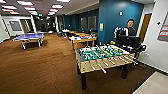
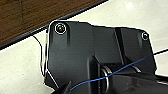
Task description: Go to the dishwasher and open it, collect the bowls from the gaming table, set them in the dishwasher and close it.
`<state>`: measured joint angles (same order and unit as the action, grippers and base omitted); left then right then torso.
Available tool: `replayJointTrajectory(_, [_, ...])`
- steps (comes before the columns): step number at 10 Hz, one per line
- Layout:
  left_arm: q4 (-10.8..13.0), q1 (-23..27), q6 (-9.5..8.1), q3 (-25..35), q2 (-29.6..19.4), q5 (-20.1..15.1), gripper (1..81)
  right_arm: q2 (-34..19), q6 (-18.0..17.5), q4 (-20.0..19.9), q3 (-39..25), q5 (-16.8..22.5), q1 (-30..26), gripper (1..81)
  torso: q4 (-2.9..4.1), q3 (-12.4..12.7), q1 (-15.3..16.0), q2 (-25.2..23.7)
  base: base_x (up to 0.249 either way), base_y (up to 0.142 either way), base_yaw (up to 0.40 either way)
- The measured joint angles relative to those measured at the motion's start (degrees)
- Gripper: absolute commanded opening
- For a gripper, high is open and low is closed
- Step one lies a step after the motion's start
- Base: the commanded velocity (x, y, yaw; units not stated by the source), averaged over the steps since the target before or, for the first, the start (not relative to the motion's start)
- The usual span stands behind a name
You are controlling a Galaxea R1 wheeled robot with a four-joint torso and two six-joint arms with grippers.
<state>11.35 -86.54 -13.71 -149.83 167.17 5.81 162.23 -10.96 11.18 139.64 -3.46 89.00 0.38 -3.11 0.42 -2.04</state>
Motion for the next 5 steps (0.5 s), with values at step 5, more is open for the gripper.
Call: replayJointTrajectory(5, [0.00, -0.06, 0.00, 0.00, -0.02, -0.01, 81.1, 0.04, 0.00, 0.11, 0.00, 0.05, -0.13, 81.1, 0.00, 0.00, 0.00, 0.00, 0.000, 0.000, 0.332])
